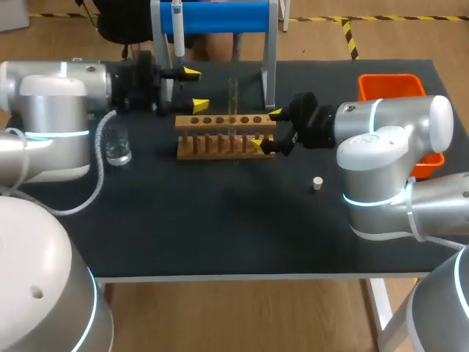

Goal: Invert the test tube, pick up the pipette, mount the tip to pipette, aspirate from beaker and dispense into the tube, eject the tip, return the pipette, and cap with the stopper.

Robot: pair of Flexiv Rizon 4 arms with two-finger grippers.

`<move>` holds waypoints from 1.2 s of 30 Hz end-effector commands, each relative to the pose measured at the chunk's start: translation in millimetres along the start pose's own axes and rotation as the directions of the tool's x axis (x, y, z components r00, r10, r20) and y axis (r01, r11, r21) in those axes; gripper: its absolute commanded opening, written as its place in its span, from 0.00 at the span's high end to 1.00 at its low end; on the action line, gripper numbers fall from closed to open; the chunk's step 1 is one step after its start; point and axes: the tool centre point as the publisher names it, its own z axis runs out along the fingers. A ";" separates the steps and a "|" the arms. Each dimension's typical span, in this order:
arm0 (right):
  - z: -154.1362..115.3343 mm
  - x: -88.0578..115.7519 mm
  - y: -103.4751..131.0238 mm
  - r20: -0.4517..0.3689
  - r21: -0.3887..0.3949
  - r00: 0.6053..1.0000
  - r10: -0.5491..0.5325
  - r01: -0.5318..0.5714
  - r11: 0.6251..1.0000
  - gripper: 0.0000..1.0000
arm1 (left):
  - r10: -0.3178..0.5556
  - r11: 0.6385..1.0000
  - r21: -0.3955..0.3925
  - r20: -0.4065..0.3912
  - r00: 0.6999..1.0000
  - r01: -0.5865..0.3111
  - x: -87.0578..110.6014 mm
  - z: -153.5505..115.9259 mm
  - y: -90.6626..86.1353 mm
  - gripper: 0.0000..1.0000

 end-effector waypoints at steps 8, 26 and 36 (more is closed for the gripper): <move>-0.1 -0.4 0.6 -0.002 0.004 1.000 0.000 0.000 1.000 0.00 | -0.010 0.997 -0.077 0.226 0.974 0.028 61.3 -102.1 -13.0 0.00; -0.1 -0.4 0.6 -0.002 0.004 1.000 0.000 0.000 1.000 0.00 | -0.010 0.997 -0.077 0.226 0.974 0.028 61.3 -102.1 -13.0 0.00; -0.1 -0.4 0.6 -0.002 0.004 1.000 0.000 0.000 1.000 0.00 | -0.003 0.995 -0.097 0.244 0.970 0.028 58.6 -108.5 -8.7 0.00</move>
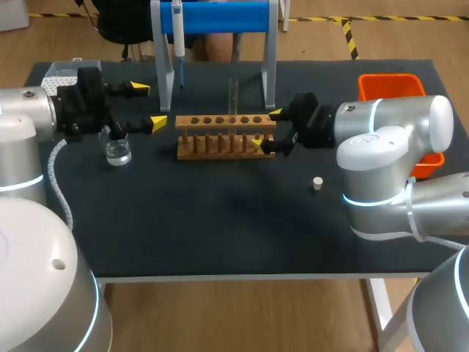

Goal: Invert the test tube, pick up the pipette, mount the tip to pipette, aspirate from beaker and dispense into the tube, eject the tip, return the pipette, and cap with the stopper.

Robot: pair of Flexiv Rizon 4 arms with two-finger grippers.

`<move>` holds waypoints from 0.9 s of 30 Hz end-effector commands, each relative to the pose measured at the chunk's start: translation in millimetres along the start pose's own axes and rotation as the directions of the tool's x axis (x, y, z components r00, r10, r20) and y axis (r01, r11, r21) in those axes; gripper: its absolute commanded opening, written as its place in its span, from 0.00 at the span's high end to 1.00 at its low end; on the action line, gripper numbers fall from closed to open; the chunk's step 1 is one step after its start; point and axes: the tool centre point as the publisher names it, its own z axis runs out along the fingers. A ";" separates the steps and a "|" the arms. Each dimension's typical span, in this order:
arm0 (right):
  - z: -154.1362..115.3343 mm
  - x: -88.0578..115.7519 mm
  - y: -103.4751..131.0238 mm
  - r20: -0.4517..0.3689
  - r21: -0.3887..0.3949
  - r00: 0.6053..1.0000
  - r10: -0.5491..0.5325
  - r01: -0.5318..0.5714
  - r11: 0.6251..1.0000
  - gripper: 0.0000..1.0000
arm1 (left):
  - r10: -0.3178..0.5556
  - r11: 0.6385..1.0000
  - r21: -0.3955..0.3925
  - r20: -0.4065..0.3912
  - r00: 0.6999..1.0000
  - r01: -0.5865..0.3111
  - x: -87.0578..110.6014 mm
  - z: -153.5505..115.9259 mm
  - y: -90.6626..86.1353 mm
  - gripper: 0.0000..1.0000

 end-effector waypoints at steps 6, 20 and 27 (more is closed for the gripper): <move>-0.1 -0.3 0.6 -0.002 0.004 1.000 0.000 0.000 1.000 0.00 | -0.039 0.994 -0.092 0.177 0.984 0.056 -37.4 -55.5 28.9 0.00; -0.1 -0.3 0.6 -0.002 0.004 1.000 0.000 0.000 1.000 0.00 | -0.082 0.963 -0.182 0.497 0.864 0.197 -97.9 -164.9 72.5 0.00; -0.1 -0.3 0.6 -0.002 0.004 1.000 0.000 0.000 1.000 0.00 | -0.088 0.949 -0.194 0.590 0.803 0.247 -118.7 -183.4 83.1 0.00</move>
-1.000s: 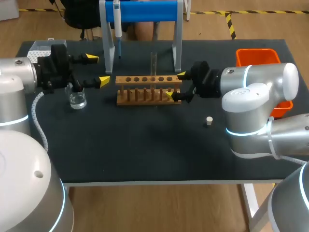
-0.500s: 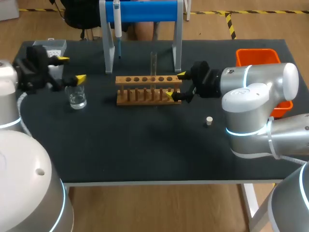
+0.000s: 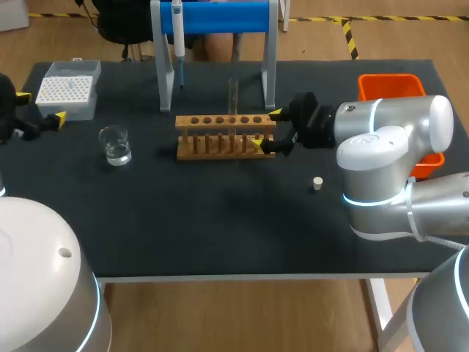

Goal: Invert the test tube, pick up the pipette, mount the tip to pipette, aspirate from beaker and dispense into the tube, eject the tip, return the pipette, and cap with the stopper.

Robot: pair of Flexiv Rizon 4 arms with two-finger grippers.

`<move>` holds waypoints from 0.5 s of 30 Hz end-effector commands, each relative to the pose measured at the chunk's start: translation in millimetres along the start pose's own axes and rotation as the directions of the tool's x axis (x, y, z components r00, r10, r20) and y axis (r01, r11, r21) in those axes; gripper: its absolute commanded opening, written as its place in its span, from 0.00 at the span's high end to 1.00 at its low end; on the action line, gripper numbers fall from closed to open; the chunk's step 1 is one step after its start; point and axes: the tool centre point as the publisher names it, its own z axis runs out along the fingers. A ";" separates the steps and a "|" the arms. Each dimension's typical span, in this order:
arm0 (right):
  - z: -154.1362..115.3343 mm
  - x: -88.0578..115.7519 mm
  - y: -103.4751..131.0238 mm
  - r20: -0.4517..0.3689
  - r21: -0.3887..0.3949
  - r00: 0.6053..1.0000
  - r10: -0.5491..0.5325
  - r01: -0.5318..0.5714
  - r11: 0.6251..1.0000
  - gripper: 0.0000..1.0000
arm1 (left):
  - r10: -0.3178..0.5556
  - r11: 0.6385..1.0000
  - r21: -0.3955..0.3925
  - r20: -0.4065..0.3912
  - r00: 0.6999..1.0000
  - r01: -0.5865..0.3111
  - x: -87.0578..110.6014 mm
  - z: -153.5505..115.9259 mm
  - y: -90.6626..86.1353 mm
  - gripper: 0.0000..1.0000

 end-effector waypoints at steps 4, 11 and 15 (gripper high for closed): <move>-0.1 -0.3 0.6 -0.002 0.004 1.000 0.000 0.000 1.000 0.00 | -0.021 0.999 -0.036 0.067 0.998 0.024 -16.1 1.4 9.7 0.00; -0.1 -0.3 0.6 -0.002 0.004 1.000 0.000 0.000 1.000 0.00 | -0.050 0.997 -0.048 0.125 0.991 0.056 -39.2 -0.9 16.8 0.00; -0.1 -0.3 0.6 -0.002 0.004 1.000 0.000 0.000 1.000 0.00 | -0.062 0.996 -0.055 0.147 0.987 0.071 -50.8 5.6 17.5 0.00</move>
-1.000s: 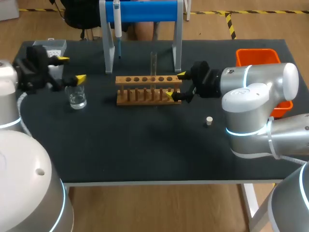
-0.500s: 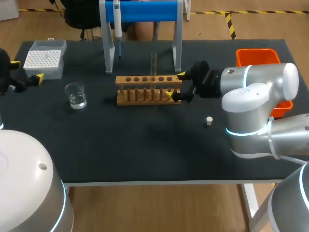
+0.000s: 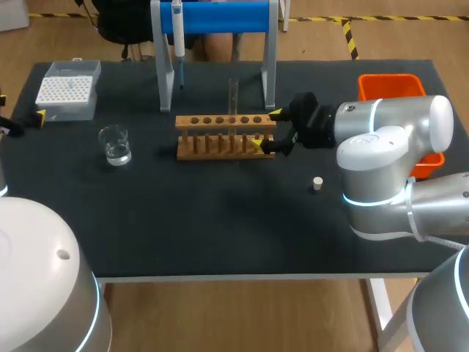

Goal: Invert the test tube, pick up the pipette, mount the tip to pipette, aspirate from beaker and dispense into the tube, eject the tip, return the pipette, and cap with the stopper.

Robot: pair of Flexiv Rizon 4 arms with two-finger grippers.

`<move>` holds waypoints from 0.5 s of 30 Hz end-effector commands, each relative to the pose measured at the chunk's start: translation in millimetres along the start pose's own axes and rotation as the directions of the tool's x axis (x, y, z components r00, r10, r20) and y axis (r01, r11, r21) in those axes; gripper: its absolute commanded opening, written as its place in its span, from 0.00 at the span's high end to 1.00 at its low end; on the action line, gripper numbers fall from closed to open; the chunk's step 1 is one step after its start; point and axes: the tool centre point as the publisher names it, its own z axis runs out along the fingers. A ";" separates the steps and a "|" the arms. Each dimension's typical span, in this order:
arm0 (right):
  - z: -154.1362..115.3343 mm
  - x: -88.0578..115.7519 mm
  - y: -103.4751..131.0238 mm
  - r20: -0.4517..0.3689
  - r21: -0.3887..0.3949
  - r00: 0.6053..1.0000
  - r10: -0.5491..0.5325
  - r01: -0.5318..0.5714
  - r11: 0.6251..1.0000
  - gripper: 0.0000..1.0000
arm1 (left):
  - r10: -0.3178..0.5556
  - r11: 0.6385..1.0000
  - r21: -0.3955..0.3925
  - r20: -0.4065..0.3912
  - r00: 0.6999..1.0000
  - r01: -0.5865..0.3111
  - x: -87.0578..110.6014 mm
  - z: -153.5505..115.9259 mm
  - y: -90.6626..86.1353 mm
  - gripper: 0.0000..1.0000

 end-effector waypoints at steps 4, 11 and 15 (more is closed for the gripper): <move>-0.1 -0.3 0.6 -0.002 0.004 1.000 0.000 0.000 1.000 0.00 | -0.015 1.000 -0.004 0.012 1.000 0.015 -13.8 28.4 -2.9 0.00; -0.1 -0.3 0.6 -0.002 0.004 1.000 0.000 0.000 1.000 0.00 | -0.023 1.000 -0.015 -0.002 1.000 0.023 -29.2 62.7 -9.3 0.00; -0.1 -0.3 0.6 -0.002 0.004 1.000 0.000 0.000 1.000 0.00 | -0.029 1.000 -0.011 -0.007 1.000 0.029 -33.4 81.9 -15.5 0.00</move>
